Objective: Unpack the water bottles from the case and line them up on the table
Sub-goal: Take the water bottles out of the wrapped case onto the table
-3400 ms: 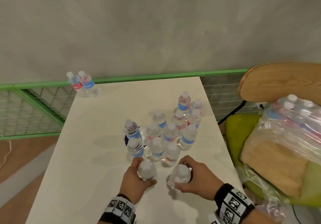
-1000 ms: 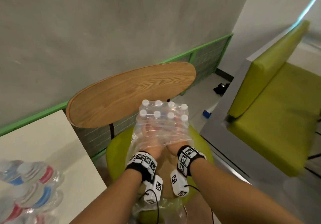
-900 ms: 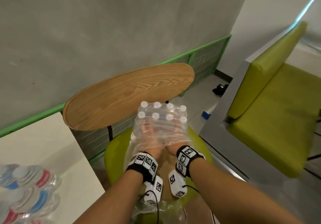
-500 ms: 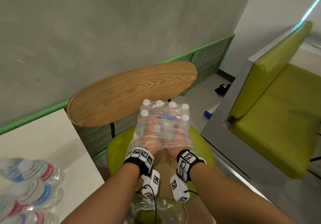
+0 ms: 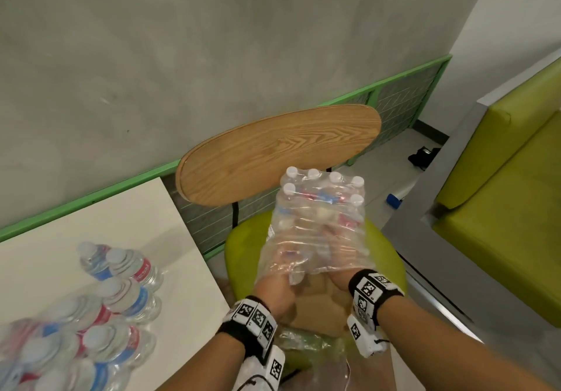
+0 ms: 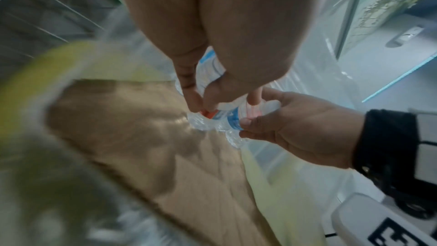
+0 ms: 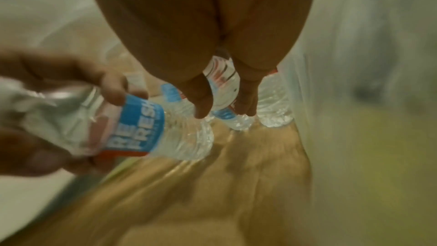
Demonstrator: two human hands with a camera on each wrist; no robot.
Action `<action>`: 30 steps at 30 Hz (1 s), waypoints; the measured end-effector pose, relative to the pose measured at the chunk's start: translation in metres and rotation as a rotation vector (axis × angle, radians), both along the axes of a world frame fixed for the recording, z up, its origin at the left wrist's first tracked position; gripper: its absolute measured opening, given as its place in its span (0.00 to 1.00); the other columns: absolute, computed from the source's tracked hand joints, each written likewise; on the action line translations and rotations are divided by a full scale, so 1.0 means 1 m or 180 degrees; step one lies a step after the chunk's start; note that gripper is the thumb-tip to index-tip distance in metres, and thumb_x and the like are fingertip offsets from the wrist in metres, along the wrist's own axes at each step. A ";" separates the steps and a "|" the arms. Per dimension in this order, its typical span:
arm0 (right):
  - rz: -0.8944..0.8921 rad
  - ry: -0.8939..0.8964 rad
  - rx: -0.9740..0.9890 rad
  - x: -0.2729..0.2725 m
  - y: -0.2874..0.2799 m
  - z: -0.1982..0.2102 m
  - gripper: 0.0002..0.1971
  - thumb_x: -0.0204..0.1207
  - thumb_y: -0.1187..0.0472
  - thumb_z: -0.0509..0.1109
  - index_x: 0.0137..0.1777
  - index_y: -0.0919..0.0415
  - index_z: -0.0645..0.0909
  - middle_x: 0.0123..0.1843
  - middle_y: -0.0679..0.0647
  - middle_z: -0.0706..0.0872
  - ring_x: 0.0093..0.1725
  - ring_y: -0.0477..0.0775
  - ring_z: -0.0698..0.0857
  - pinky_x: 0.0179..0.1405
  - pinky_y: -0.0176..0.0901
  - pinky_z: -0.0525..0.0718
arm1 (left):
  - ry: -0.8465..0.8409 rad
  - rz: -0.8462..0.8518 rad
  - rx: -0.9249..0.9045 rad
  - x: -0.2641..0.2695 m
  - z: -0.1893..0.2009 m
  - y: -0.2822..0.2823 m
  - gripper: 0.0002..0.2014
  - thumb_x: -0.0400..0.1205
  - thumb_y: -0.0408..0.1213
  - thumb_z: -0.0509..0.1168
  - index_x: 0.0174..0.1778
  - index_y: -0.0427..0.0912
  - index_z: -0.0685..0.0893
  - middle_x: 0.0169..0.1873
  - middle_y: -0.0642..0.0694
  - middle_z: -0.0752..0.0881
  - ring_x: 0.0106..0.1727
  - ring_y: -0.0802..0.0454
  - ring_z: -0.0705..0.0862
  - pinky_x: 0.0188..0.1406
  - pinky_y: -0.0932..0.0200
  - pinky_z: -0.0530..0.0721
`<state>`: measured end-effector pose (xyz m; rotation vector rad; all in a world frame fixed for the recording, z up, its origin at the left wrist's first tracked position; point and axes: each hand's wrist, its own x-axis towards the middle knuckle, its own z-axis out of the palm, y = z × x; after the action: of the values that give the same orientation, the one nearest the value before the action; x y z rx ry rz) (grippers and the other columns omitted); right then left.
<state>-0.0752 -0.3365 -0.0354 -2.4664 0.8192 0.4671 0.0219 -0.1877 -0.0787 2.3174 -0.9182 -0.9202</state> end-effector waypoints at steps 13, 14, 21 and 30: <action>0.0193 -0.1204 0.0598 -0.061 0.087 -0.014 0.26 0.70 0.63 0.76 0.58 0.32 0.74 0.66 0.33 0.76 0.63 0.35 0.77 0.60 0.19 0.71 | 0.0967 0.0820 -0.1648 -0.028 0.058 0.211 0.26 0.66 0.24 0.79 0.56 0.53 0.89 0.61 0.56 0.81 0.53 0.47 0.87 0.48 0.58 0.87; 0.0101 -0.1199 0.0692 -0.064 0.094 -0.006 0.26 0.70 0.62 0.77 0.58 0.32 0.73 0.63 0.33 0.78 0.60 0.35 0.79 0.56 0.20 0.74 | 0.1216 0.1033 -0.1639 -0.029 0.067 0.226 0.25 0.67 0.23 0.80 0.57 0.50 0.89 0.59 0.55 0.82 0.44 0.39 0.88 0.42 0.50 0.89; 0.0459 -0.0950 0.1361 -0.059 0.174 0.046 0.22 0.70 0.52 0.79 0.61 0.41 0.75 0.47 0.45 0.89 0.40 0.47 0.90 0.43 0.45 0.90 | 0.1309 0.1414 -0.1132 -0.039 0.092 0.337 0.27 0.65 0.42 0.84 0.59 0.59 0.87 0.37 0.37 0.88 0.28 0.45 0.80 0.33 0.53 0.86; 0.2007 0.0022 0.1142 0.004 0.313 0.065 0.26 0.62 0.31 0.73 0.59 0.33 0.71 0.44 0.45 0.87 0.40 0.47 0.83 0.44 0.42 0.83 | 0.0456 0.2172 -0.0749 -0.042 0.089 0.488 0.24 0.64 0.55 0.82 0.55 0.67 0.86 0.30 0.46 0.89 0.25 0.54 0.81 0.33 0.63 0.79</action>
<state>-0.0712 -0.0232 0.0292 -2.3323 -0.0710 0.7626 -0.0198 0.2998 0.0105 2.0971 -0.1293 -0.6270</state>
